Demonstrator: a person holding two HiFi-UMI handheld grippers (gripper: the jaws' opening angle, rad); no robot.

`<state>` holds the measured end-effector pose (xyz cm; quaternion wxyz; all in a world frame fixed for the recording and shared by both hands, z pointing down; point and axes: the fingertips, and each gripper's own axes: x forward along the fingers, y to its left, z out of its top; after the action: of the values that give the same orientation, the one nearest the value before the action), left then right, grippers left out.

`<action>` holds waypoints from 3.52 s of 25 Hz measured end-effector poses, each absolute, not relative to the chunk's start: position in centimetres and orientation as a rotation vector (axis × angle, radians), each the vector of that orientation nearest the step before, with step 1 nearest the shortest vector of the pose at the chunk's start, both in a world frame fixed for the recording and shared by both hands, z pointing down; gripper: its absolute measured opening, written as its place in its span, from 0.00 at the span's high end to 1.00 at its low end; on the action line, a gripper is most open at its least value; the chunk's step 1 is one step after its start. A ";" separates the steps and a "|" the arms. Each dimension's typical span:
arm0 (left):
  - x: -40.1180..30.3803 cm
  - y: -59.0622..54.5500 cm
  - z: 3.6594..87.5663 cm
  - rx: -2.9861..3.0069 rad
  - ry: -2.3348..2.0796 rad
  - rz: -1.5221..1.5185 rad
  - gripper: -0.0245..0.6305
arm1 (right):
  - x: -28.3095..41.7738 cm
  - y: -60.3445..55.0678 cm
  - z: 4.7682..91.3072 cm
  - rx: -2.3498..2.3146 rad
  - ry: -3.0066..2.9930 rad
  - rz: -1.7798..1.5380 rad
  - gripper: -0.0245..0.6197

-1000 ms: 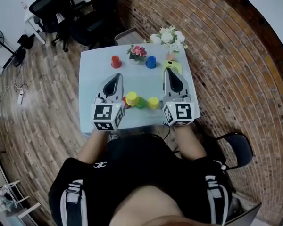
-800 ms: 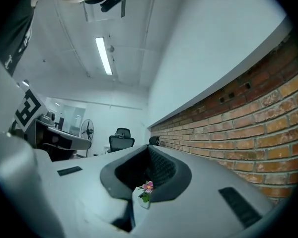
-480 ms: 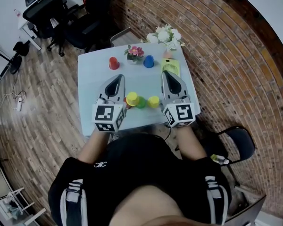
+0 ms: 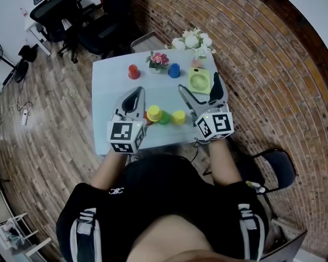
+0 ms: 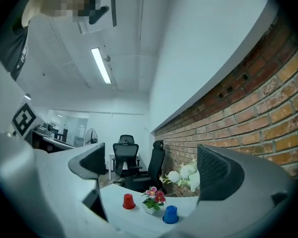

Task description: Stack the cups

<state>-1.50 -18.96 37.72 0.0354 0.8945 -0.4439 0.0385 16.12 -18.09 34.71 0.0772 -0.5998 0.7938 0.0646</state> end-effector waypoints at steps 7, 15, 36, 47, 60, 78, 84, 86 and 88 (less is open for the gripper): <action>-1.9 -18.1 38.2 2.713 -1.429 0.133 0.96 | 18.4 -20.2 36.3 -1.832 2.466 0.198 0.10; -2.5 -17.0 39.4 2.626 -1.538 0.165 0.96 | 21.2 -24.7 42.8 -1.913 2.575 0.114 0.11; -3.1 -14.0 43.2 2.366 -1.784 0.278 0.96 | 19.3 -34.9 60.6 -1.820 2.949 -0.523 0.15; -5.9 -14.6 45.3 2.278 -1.803 0.330 0.96 | 19.1 -39.6 66.4 -2.027 2.860 -0.898 0.26; -10.1 -17.8 46.1 2.251 -1.801 0.348 0.96 | 18.7 -42.7 69.2 -2.185 2.821 -0.985 0.44; -10.3 -18.3 45.0 2.327 -1.739 0.306 0.96 | 19.2 -41.1 62.6 -2.185 2.802 -0.766 0.58; -9.0 -17.5 43.7 2.388 -1.705 0.270 0.96 | 18.4 -37.7 56.8 -2.097 2.921 -0.512 0.58; -8.4 -17.4 43.3 2.413 -1.690 0.260 0.96 | 18.2 -36.4 54.9 -2.064 2.956 -0.418 0.58; -7.9 -17.2 43.0 2.429 -1.678 0.244 0.96 | 18.1 -34.7 53.1 -2.024 2.971 -0.368 0.58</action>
<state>-7.86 -17.19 43.02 0.0898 0.8167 -0.5641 0.0822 18.14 -34.68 53.13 -0.2339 -0.5444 0.7994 -0.0991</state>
